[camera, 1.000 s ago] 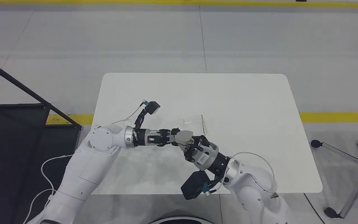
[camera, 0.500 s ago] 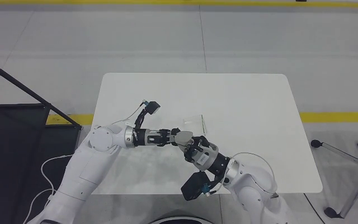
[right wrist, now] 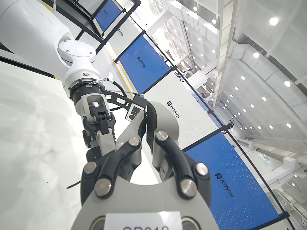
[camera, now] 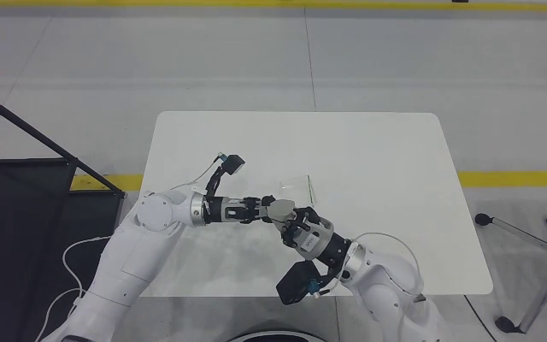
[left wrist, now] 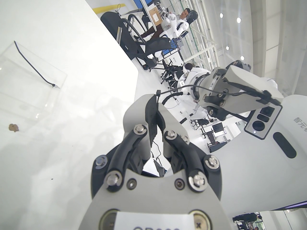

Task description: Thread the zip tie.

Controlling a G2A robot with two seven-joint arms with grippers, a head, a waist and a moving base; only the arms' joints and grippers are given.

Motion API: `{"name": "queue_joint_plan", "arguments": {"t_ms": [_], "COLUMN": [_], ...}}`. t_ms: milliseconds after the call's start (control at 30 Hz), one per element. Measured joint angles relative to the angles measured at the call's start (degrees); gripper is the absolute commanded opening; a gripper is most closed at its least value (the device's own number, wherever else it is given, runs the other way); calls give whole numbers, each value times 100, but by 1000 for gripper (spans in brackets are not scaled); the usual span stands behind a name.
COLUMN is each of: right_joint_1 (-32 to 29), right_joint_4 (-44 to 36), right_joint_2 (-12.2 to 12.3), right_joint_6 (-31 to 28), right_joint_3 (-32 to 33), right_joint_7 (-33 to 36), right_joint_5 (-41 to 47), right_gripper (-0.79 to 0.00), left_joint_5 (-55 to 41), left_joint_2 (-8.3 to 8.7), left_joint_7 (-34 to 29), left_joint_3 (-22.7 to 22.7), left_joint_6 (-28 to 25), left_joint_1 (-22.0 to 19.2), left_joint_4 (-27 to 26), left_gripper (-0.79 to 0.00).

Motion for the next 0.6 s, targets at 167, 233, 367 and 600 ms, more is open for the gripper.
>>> {"name": "queue_joint_plan", "arguments": {"t_ms": [167, 233, 367, 600], "right_joint_1": [26, 27, 17, -10], "right_joint_4": [3, -6, -30, -59], "right_joint_2": [27, 38, 68, 113], "right_joint_6": [-215, -289, -447, -640], "right_joint_3": [10, 18, 50, 121], "right_joint_7": [-5, -13, -50, -77], "right_joint_5": [-72, -103, -157, -187], "right_gripper": [-785, -785, -785, -785], "left_joint_5": [0, 0, 94, 271], "left_joint_2": [0, 0, 3, 36], "left_joint_7": [0, 0, 144, 360], "left_joint_3": [0, 0, 1, -32], "left_joint_6": [0, 0, 57, 111], "left_joint_1": [0, 0, 56, 165], "left_joint_4": [0, 0, -97, -281], "left_gripper": [-785, -785, -785, -785]}}
